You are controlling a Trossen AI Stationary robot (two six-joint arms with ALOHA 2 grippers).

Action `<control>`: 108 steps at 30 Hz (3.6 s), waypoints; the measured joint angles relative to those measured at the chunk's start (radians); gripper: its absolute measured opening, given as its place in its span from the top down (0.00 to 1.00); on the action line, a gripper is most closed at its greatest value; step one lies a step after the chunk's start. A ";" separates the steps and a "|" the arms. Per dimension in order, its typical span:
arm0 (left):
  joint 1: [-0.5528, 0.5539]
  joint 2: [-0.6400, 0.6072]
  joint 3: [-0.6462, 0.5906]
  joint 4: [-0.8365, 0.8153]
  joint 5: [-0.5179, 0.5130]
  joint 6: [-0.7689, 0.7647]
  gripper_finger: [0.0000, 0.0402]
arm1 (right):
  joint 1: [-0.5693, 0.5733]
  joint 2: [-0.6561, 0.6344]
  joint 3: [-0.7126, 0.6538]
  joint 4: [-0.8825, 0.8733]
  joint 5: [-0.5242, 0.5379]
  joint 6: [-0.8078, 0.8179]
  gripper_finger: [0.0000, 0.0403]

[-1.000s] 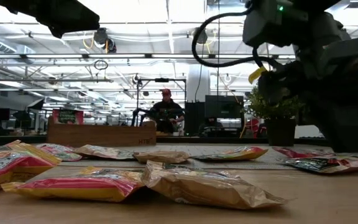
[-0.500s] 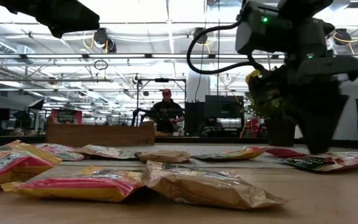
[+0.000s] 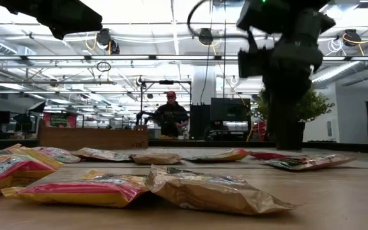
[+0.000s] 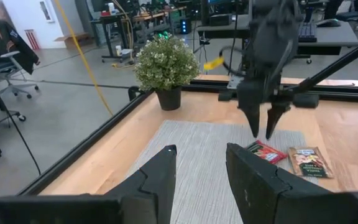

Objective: Pick & Place Tea
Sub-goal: Put the red tea bag into the left section of the wooden organizer

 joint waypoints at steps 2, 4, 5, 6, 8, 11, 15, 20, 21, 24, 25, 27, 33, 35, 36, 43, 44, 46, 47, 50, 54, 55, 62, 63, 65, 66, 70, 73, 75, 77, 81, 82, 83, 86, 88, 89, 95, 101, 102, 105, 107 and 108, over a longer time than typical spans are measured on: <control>0.000 0.000 0.000 0.000 0.000 0.000 0.64 | 0.023 -0.035 -0.001 0.023 0.043 0.002 0.78; 0.000 0.000 0.000 0.000 0.000 0.000 0.64 | 0.058 -0.054 0.014 0.039 0.099 -0.019 0.79; 0.000 0.000 0.000 -0.001 0.000 0.000 0.64 | 0.079 -0.055 0.030 0.033 0.131 -0.029 0.80; 0.000 0.000 0.000 -0.002 0.000 0.000 0.64 | 0.100 -0.052 0.050 0.019 0.161 -0.039 0.81; 0.000 0.000 0.000 -0.004 0.000 0.000 0.64 | 0.141 -0.036 0.096 -0.014 0.215 -0.062 0.82; 0.000 0.000 0.000 -0.008 -0.001 0.000 0.64 | 0.196 0.009 0.178 -0.059 0.297 -0.074 0.85; 0.000 0.000 0.000 -0.021 -0.001 -0.017 0.64 | 0.244 0.114 0.298 -0.188 0.400 -0.032 0.91; 0.000 0.000 0.000 -0.024 0.003 -0.024 0.64 | 0.266 0.280 0.430 -0.375 0.462 0.010 0.99; 0.000 0.000 0.000 -0.024 0.003 -0.024 0.64 | 0.265 0.312 0.447 -0.410 0.461 0.035 0.98; 0.000 0.000 0.000 -0.024 0.004 -0.024 0.64 | 0.243 0.378 0.464 -0.494 0.392 0.080 0.96; 0.000 0.000 0.000 -0.024 0.004 -0.024 0.64 | 0.235 0.391 0.463 -0.497 0.354 0.081 0.94; 0.000 0.000 0.000 -0.024 0.004 -0.023 0.64 | 0.218 0.405 0.459 -0.484 0.282 0.065 0.90; 0.000 0.000 0.000 -0.032 0.004 -0.023 0.64 | 0.194 0.398 0.459 -0.405 0.197 0.026 0.66; 0.000 0.000 0.000 -0.035 0.004 -0.023 0.64 | 0.192 0.397 0.459 -0.407 0.199 0.007 0.57; 0.000 0.000 0.000 -0.039 0.005 -0.023 0.64 | 0.192 0.397 0.459 -0.413 0.217 0.001 0.53; 0.000 0.000 0.000 -0.054 0.005 -0.024 0.64 | 0.179 0.397 0.435 -0.405 0.276 0.035 0.41; 0.000 0.000 0.000 -0.054 0.005 -0.024 0.64 | 0.178 0.397 0.427 -0.393 0.276 0.036 0.41; 0.000 0.000 0.000 -0.055 0.005 -0.024 0.64 | 0.177 0.397 0.403 -0.353 0.276 0.034 0.41; 0.000 0.000 0.000 -0.054 0.005 -0.024 0.64 | 0.177 0.398 0.392 -0.339 0.276 0.034 0.42; 0.000 0.000 0.000 -0.055 0.005 -0.024 0.64 | 0.177 0.398 0.370 -0.330 0.275 0.048 0.43; 0.000 0.000 0.000 -0.055 0.005 -0.025 0.64 | 0.171 0.395 0.346 -0.328 0.272 0.087 0.44; 0.000 0.000 0.000 -0.055 0.005 -0.025 0.64 | 0.171 0.394 0.341 -0.324 0.273 0.094 0.44; 0.000 0.000 0.000 -0.055 0.005 -0.026 0.64 | 0.171 0.392 0.308 -0.308 0.272 0.154 0.50; 0.000 0.000 0.000 -0.055 0.005 -0.026 0.64 | 0.171 0.392 0.302 -0.306 0.268 0.161 0.52; 0.000 0.000 0.000 -0.055 0.005 -0.026 0.64 | 0.170 0.392 0.288 -0.293 0.246 0.165 0.57; 0.000 0.000 0.000 -0.054 0.005 -0.026 0.64 | 0.170 0.392 0.283 -0.285 0.233 0.165 0.60; 0.000 0.000 0.000 -0.054 0.005 -0.026 0.64 | 0.167 0.394 0.261 -0.252 0.195 0.161 0.72; 0.000 0.000 0.000 -0.055 0.005 -0.028 0.64 | 0.166 0.394 0.256 -0.247 0.187 0.151 0.83; 0.000 0.000 0.000 -0.055 0.005 -0.031 0.64 | 0.166 0.394 0.256 -0.243 0.183 0.132 0.89; 0.000 0.000 0.000 -0.055 0.005 -0.031 0.64 | 0.166 0.393 0.256 -0.238 0.182 0.100 0.96; 0.000 0.000 0.000 -0.054 0.005 -0.049 0.64 | 0.168 0.391 0.278 -0.240 0.195 0.024 0.98; 0.000 0.000 0.000 -0.054 0.005 -0.051 0.64 | 0.171 0.389 0.290 -0.249 0.208 0.002 0.98; 0.000 0.000 0.000 -0.054 0.005 -0.059 0.64 | 0.174 0.386 0.304 -0.254 0.235 -0.025 0.98; 0.000 0.000 0.000 -0.048 0.005 -0.098 0.64 | 0.190 0.377 0.334 -0.272 0.332 -0.145 0.99; 0.001 0.000 0.000 -0.036 0.005 -0.145 0.64 | 0.200 0.362 0.357 -0.251 0.450 -0.260 0.99; 0.005 0.000 0.000 -0.033 0.005 -0.175 0.64 | 0.201 0.349 0.363 -0.226 0.510 -0.336 1.00; 0.061 0.024 0.001 -0.022 0.008 -0.363 0.64 | 0.208 0.350 0.361 0.077 0.800 -0.886 1.00; 0.150 0.129 0.001 0.005 0.068 -0.484 0.64 | 0.186 0.353 0.291 0.584 0.874 -1.398 1.00; 0.165 0.145 0.001 0.011 0.073 -0.504 0.64 | 0.184 0.353 0.273 0.664 0.875 -1.461 1.00; 0.201 0.190 0.001 0.033 0.086 -0.535 0.64 | 0.172 0.353 0.229 0.862 0.877 -1.602 1.00; 0.219 0.224 0.001 0.080 0.118 -0.539 0.64 | 0.165 0.353 0.208 0.930 0.850 -1.647 1.00; 0.228 0.240 0.001 0.118 0.140 -0.532 0.64 | 0.160 0.353 0.202 0.941 0.825 -1.650 1.00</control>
